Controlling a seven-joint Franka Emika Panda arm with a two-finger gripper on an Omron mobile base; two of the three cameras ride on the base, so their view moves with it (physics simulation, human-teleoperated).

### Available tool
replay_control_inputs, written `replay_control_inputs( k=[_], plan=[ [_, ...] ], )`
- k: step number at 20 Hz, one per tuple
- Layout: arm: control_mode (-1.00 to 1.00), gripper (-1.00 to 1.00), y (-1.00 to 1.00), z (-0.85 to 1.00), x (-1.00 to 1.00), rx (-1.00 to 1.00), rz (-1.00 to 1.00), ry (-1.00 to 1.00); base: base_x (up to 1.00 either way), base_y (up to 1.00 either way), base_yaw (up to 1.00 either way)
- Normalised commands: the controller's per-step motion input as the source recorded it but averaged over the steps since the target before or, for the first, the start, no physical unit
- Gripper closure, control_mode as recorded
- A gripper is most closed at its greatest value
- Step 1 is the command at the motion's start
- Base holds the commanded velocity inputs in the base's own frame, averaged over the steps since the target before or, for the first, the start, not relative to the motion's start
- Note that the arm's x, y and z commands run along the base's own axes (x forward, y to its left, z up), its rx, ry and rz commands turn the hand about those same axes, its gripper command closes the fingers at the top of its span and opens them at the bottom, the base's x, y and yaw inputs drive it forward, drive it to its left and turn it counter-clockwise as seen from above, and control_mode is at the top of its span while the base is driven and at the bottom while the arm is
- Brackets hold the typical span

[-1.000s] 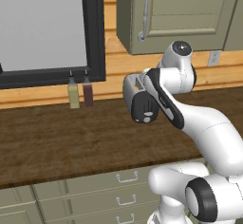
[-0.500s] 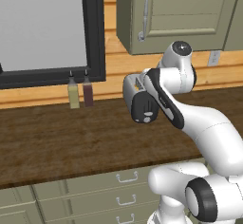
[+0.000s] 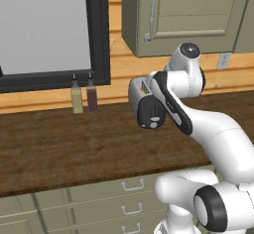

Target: Start the toaster. Once the lever pops up, take the bread to the plate on the dining counter.

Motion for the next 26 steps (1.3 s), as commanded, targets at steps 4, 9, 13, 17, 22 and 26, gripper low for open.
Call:
replay_control_inputs(
  k=[4, 9, 13, 17, 22, 26],
  plan=[
    [-1.0, -1.0, 0.0, 0.0, 0.0, 0.0, 0.0, 0.0, 0.0, 0.0, 0.0],
    [-1.0, -1.0, 0.0, 0.0, 0.0, 0.0, 0.0, 0.0, 0.0, 0.0, 0.0],
    [-1.0, -1.0, 0.0, 0.0, 0.0, 0.0, 0.0, 0.0, 0.0, 0.0, 0.0],
    [-1.0, -1.0, 0.0, 0.0, 0.0, 0.0, 0.0, 0.0, 0.0, 0.0, 0.0],
    [-1.0, -1.0, 0.0, 0.0, 0.0, 0.0, 0.0, 0.0, 0.0, 0.0, 0.0],
    [-1.0, -1.0, 0.0, 0.0, 0.0, 0.0, 0.0, 0.0, 0.0, 0.0, 0.0]
  ],
)
